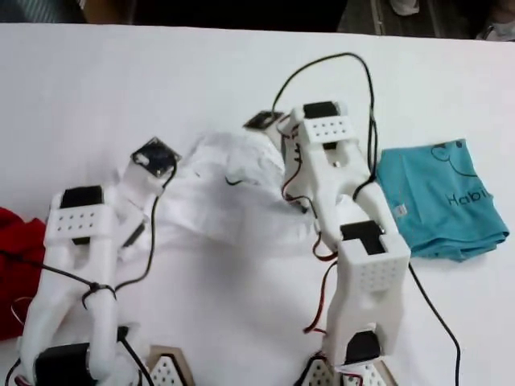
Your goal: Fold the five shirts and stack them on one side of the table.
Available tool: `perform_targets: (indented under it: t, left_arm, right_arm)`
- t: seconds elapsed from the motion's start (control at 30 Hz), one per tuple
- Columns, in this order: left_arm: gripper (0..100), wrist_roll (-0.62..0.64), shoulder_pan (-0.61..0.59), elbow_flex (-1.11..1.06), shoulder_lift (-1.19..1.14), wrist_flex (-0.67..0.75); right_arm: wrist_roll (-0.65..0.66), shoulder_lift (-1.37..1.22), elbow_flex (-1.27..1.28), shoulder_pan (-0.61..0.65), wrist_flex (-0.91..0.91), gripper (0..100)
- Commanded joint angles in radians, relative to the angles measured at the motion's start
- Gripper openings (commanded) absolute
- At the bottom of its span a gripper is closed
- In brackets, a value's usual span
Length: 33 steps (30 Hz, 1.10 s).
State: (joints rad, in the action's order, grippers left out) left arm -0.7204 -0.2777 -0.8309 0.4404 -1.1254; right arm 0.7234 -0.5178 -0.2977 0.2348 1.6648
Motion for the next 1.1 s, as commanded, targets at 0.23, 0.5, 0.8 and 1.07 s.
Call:
perform_targets:
  t: [0.23, 0.5, 0.8, 1.07]
  left_arm:
    - [3, 0.005, 0.002, 0.004, 0.012, 0.005]
    - [3, 0.08, 0.002, 0.041, 0.012, 0.012]
    - [28, 0.087, -0.005, 0.16, 0.02, -0.172]
    - [28, -0.078, -0.006, 0.168, 0.021, -0.325]
  right_arm:
    - [0.005, 0.369, -0.129, -0.028, 0.025, 2.0]
    - [0.005, 0.475, -0.106, -0.022, 0.024, 2.0]
    - [0.005, 0.473, -0.091, -0.025, 0.021, 2.0]
    - [0.005, 0.472, -0.091, -0.028, 0.021, 2.0]
